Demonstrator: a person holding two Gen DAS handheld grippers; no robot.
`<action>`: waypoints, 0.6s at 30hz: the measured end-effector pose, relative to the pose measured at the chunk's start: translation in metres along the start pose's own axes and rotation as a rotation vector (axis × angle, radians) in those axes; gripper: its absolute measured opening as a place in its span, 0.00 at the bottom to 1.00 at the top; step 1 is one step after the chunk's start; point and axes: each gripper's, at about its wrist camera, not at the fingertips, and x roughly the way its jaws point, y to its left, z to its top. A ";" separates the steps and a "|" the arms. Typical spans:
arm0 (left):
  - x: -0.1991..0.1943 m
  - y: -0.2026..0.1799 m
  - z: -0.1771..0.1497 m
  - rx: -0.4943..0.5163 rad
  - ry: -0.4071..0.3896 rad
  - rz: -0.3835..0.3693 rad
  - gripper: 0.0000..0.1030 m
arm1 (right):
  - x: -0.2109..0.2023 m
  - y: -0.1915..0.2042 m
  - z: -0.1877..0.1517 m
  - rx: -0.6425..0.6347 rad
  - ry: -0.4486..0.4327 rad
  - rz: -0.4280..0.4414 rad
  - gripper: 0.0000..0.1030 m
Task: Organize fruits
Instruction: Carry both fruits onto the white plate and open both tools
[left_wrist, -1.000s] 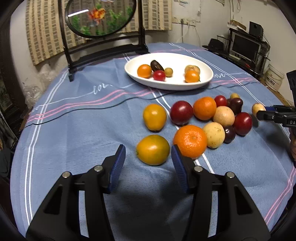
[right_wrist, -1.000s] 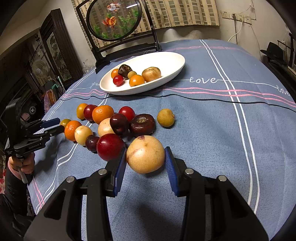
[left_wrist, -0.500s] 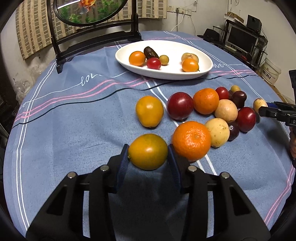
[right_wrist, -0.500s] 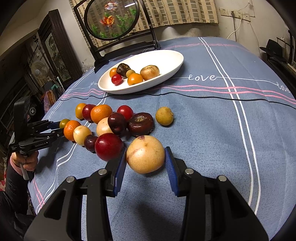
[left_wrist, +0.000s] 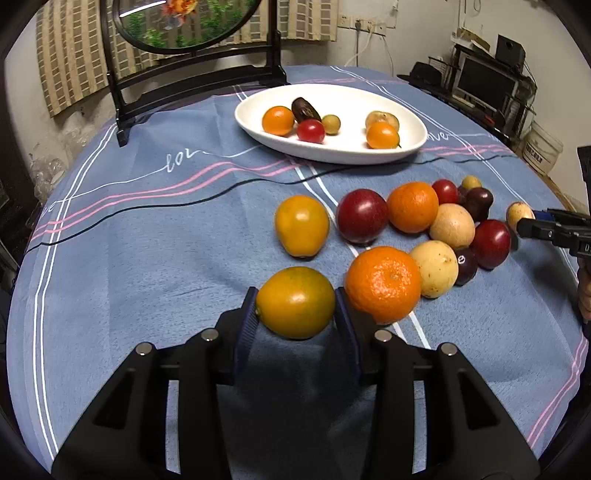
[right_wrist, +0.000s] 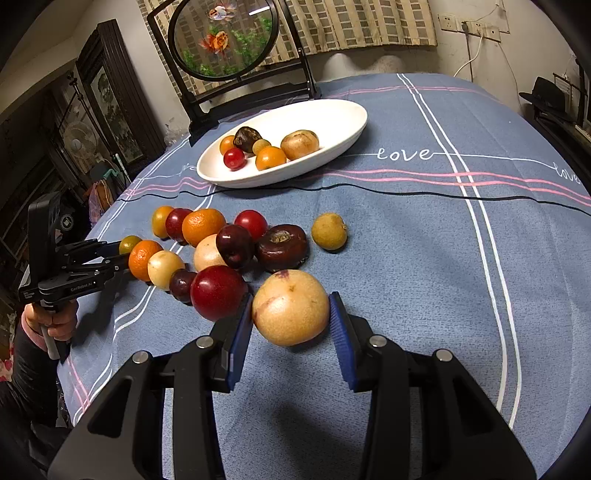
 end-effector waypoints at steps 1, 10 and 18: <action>-0.001 0.001 0.000 -0.007 -0.004 0.002 0.40 | -0.001 0.000 0.000 0.000 -0.007 -0.004 0.40; -0.027 0.008 0.036 -0.093 -0.082 -0.038 0.40 | -0.017 0.027 0.035 -0.083 -0.100 0.023 0.40; -0.012 -0.009 0.118 -0.151 -0.138 -0.057 0.40 | 0.003 0.023 0.122 -0.027 -0.237 -0.035 0.40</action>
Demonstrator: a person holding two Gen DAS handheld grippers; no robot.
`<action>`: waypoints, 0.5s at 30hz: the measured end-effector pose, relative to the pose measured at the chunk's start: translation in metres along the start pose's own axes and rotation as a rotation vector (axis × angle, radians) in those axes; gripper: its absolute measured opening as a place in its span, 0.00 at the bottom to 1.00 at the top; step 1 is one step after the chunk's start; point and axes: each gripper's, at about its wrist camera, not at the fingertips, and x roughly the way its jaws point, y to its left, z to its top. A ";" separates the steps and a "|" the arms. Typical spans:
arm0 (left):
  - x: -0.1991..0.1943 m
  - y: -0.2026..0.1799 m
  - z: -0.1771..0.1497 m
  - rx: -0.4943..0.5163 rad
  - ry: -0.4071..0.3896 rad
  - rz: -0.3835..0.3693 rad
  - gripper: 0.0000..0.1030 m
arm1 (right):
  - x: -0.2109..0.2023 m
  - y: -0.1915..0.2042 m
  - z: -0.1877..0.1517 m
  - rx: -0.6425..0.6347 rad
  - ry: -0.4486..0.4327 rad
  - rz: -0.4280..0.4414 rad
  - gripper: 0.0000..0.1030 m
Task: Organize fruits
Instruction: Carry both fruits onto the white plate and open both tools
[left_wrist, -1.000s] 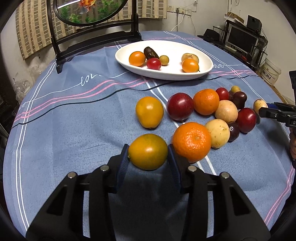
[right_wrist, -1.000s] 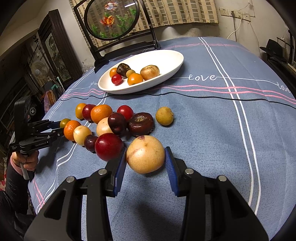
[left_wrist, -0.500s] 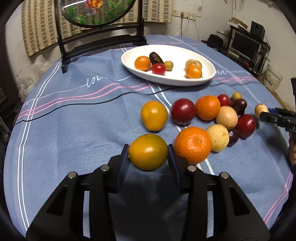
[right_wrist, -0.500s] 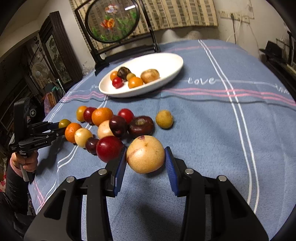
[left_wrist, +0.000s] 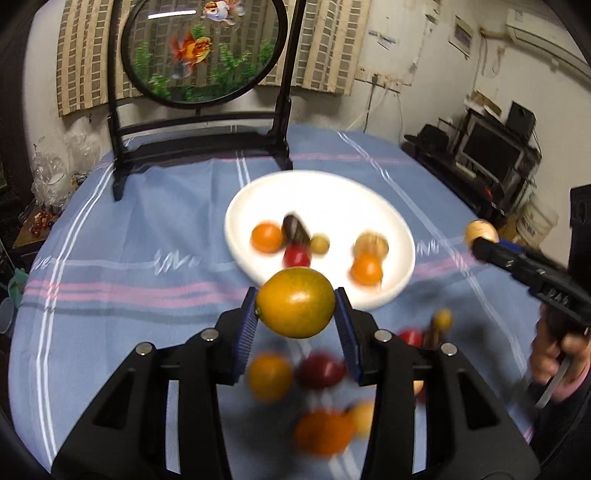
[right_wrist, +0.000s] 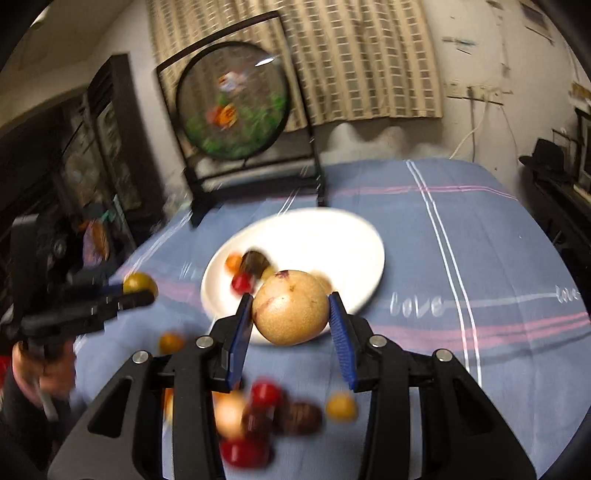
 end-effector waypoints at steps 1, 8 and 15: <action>0.009 -0.005 0.009 -0.001 0.001 -0.003 0.40 | 0.012 -0.005 0.008 0.021 -0.003 -0.004 0.40; 0.091 -0.038 0.060 0.036 0.042 0.030 0.40 | 0.088 -0.039 0.029 0.126 0.074 -0.042 0.40; 0.149 -0.044 0.070 0.059 0.114 0.092 0.41 | 0.126 -0.053 0.024 0.130 0.148 -0.047 0.40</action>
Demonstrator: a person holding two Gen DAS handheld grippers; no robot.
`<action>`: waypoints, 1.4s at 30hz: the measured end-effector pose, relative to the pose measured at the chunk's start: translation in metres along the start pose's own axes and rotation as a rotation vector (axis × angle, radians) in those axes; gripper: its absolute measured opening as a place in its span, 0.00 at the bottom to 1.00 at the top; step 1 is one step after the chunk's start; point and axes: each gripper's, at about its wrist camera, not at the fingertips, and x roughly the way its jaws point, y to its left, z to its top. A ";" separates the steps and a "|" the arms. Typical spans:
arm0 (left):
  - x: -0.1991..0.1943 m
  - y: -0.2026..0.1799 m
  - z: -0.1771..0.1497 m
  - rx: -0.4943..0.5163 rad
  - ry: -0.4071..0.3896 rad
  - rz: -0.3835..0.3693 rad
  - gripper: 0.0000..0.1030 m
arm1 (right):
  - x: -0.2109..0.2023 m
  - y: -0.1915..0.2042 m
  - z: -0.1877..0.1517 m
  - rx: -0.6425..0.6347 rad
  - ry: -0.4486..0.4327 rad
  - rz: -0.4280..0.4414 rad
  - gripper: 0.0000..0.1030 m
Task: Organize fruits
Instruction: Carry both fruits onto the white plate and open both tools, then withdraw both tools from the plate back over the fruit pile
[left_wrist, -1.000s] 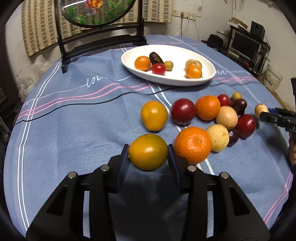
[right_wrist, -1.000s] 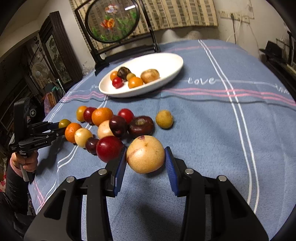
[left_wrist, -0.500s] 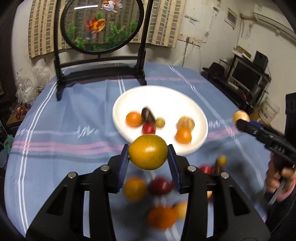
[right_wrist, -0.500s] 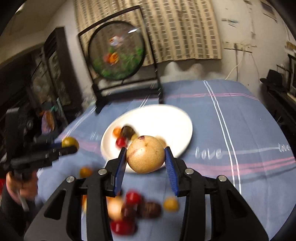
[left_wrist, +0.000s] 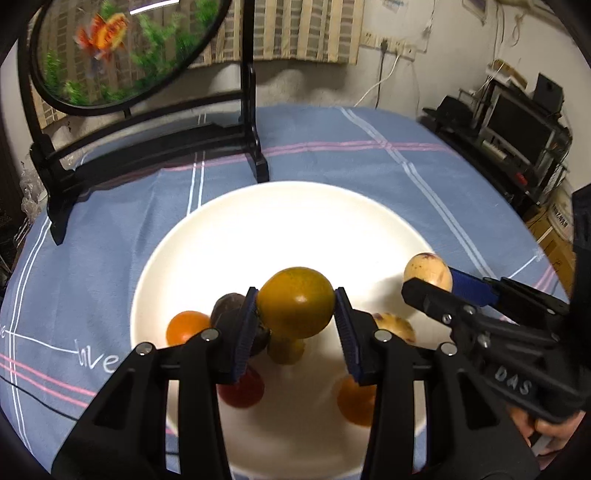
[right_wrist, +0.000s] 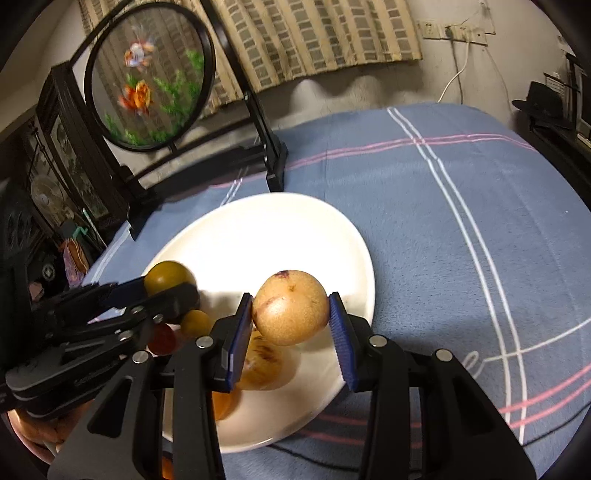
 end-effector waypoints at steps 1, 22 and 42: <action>0.005 0.000 0.001 0.004 0.010 0.004 0.41 | 0.003 0.000 0.000 -0.007 0.006 0.004 0.40; -0.096 0.015 -0.042 -0.031 -0.129 0.029 0.94 | -0.069 0.012 -0.025 -0.078 -0.050 0.042 0.49; -0.160 0.053 -0.210 -0.144 -0.168 0.069 0.98 | -0.121 0.058 -0.161 -0.307 0.070 0.133 0.60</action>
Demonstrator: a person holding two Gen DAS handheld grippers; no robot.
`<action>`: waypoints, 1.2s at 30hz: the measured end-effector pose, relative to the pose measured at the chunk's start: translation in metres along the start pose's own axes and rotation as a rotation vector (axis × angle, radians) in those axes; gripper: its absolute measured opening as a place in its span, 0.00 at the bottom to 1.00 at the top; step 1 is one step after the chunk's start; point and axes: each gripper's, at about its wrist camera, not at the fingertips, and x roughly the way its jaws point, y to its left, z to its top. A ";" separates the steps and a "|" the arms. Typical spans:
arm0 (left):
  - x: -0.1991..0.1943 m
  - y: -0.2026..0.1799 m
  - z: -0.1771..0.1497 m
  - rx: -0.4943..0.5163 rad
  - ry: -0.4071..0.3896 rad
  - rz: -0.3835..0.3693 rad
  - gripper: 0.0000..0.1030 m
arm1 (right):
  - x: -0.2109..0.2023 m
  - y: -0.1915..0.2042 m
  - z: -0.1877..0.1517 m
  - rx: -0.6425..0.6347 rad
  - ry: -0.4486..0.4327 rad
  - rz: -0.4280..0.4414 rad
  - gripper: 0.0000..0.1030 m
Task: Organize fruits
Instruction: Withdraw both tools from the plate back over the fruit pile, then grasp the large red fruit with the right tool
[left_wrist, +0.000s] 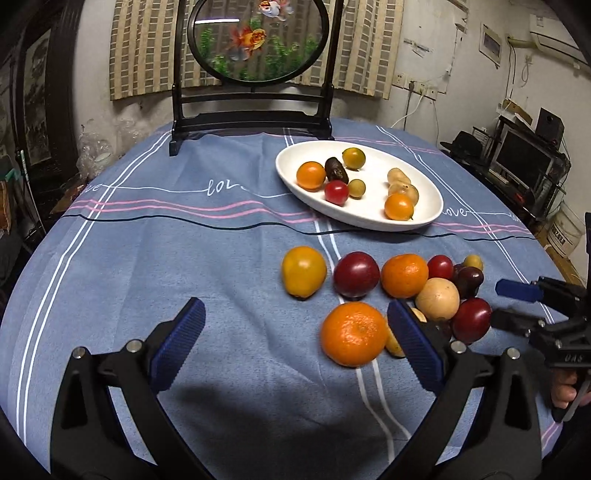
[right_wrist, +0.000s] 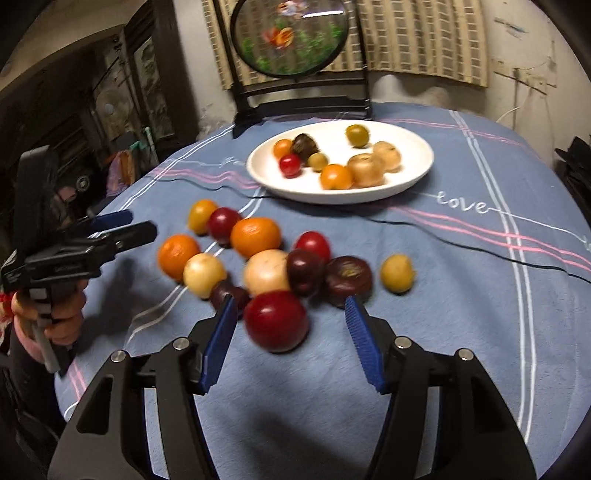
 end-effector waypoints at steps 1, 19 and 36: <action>0.000 0.000 -0.001 0.000 0.002 0.000 0.98 | 0.000 0.001 0.000 -0.002 0.002 0.014 0.60; 0.003 -0.005 -0.003 0.013 0.040 -0.022 0.98 | 0.024 0.009 -0.001 -0.016 0.119 -0.016 0.49; 0.004 -0.011 -0.005 0.044 0.052 -0.019 0.98 | 0.028 0.004 0.000 0.019 0.128 -0.018 0.41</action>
